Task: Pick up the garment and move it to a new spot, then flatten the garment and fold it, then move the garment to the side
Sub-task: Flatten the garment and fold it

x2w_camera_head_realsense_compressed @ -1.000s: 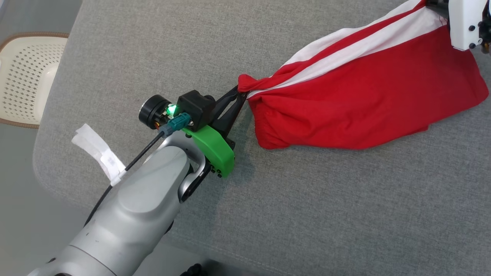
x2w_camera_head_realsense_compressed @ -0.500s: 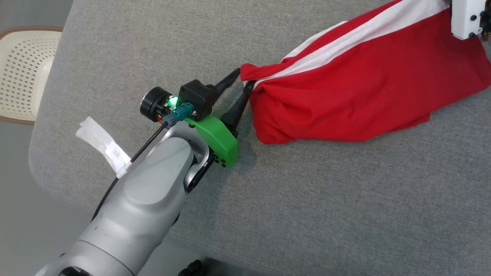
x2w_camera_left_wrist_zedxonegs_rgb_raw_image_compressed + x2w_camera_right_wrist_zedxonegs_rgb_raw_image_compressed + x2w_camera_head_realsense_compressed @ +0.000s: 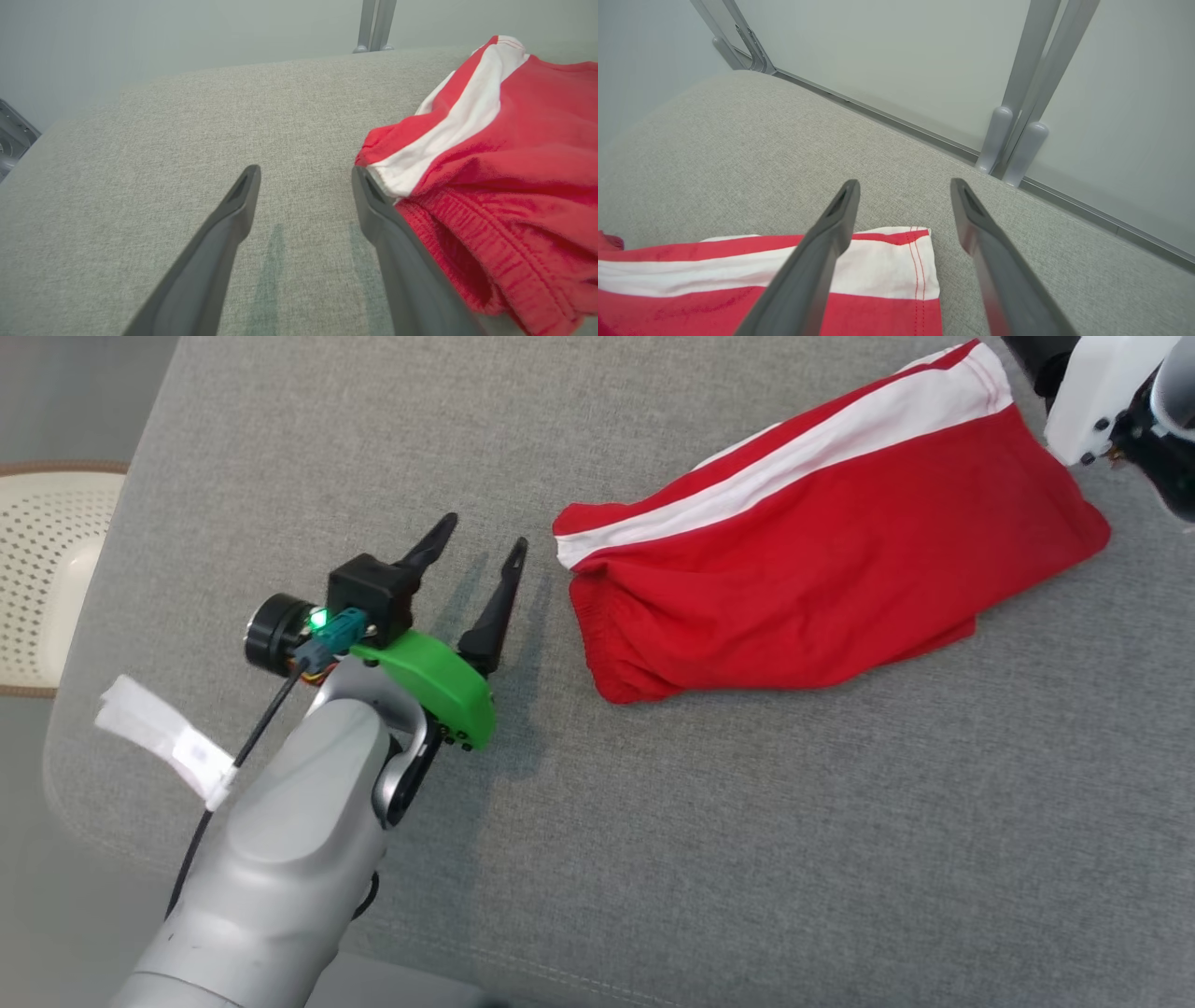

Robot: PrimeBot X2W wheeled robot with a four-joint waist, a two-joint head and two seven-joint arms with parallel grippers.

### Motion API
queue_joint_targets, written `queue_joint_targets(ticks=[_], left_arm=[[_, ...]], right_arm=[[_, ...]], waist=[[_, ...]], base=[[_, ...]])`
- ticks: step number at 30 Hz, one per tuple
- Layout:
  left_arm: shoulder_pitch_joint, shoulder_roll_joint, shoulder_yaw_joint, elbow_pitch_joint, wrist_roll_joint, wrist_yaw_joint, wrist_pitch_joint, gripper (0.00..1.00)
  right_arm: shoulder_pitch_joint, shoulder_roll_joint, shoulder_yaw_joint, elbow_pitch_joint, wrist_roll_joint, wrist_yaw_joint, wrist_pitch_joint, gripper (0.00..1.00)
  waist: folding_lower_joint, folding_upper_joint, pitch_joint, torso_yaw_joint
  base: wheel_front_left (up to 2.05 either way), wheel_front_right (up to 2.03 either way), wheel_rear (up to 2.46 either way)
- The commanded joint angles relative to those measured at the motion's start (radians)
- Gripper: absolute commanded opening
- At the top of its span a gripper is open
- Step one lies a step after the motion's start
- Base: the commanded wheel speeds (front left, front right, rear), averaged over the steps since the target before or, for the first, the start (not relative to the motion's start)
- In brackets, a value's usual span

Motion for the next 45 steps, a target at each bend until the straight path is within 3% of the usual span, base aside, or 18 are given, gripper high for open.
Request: queue_joint_targets(ticks=[1,7,12,14,18,26,36,45], left_arm=[[0.024,0.016,0.024,-0.013,0.005,0.009,-0.003,1.00],[0.119,0.047,0.161,-0.127,0.010,0.047,-0.003,1.00],[0.228,0.034,0.276,-0.243,0.019,0.057,-0.003,1.00],[0.264,0.022,0.310,-0.277,0.025,0.054,-0.003,1.00],[0.351,-0.007,0.373,-0.347,0.076,0.038,-0.003,1.00],[0.516,-0.064,0.487,-0.439,0.190,0.022,-0.003,1.00],[0.658,-0.102,0.553,-0.505,0.334,0.011,-0.003,1.00],[0.681,-0.110,0.537,-0.511,0.301,0.010,-0.003,1.00]], right_arm=[[0.033,0.012,0.000,-0.011,0.006,-0.001,-0.040,1.00],[0.151,0.045,-0.044,-0.017,0.026,-0.001,-0.262,1.00],[0.283,0.098,-0.162,-0.030,0.026,-0.001,-0.322,1.00],[0.324,0.108,-0.270,-0.056,-0.022,-0.001,-0.323,1.00],[0.524,0.186,-0.542,-0.154,-0.197,0.000,-0.322,1.00],[0.881,0.396,-0.872,-0.403,-0.559,0.000,-0.323,1.00],[1.090,0.530,-0.990,-0.532,-0.765,-0.001,-0.323,1.00],[1.150,0.561,-1.023,-0.527,-0.805,-0.001,-0.323,1.00]], waist=[[0.0000,0.0000,-0.063,-0.055],[0.0000,0.0000,-0.147,-0.116],[0.0000,0.0000,-0.205,-0.171],[0.0000,0.0000,-0.220,-0.190],[0.0000,0.0000,-0.250,-0.233],[0.0000,0.0000,-0.297,-0.322],[0.0000,0.0000,-0.317,-0.382],[0.0000,0.0000,-0.310,-0.381]], base=[[0.00,0.00,0.00],[0.00,0.00,0.00],[0.00,0.00,0.00],[0.00,0.00,0.00],[0.00,0.00,0.00],[0.00,0.00,0.00],[0.00,0.00,0.00],[0.00,0.00,0.00]])
